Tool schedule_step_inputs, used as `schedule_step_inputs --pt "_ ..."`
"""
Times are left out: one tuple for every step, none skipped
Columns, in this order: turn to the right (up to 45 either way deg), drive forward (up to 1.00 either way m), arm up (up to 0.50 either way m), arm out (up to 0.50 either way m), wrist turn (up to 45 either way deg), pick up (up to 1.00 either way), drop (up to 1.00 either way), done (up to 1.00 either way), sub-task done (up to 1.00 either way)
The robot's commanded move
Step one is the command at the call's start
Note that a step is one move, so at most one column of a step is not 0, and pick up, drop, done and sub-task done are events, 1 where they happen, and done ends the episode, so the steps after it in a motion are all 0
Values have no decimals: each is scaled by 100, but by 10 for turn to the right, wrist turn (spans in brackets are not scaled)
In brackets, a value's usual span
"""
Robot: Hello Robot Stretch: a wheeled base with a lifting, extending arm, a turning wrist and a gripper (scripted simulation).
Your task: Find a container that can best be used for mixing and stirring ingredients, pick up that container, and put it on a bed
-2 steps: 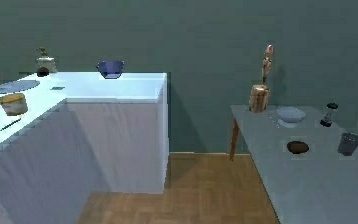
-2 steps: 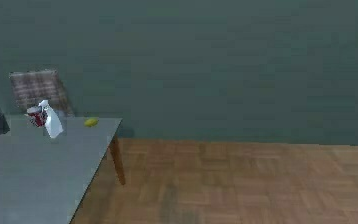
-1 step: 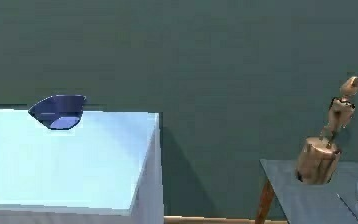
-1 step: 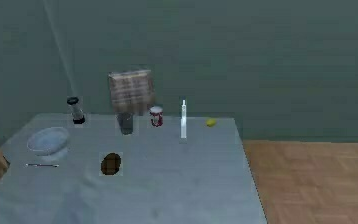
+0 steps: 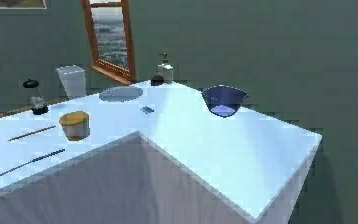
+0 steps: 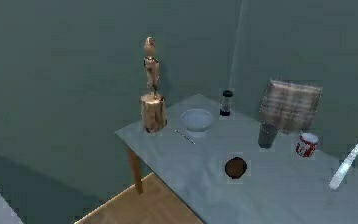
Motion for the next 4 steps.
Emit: schedule_step_inputs --pt "-450 0 0 0 0 0 0 0 0" --pt "-270 0 0 0 0 0 0 0 0" --pt "450 0 0 0 0 0 0 0 0" --pt "450 0 0 0 0 0 0 0 0"
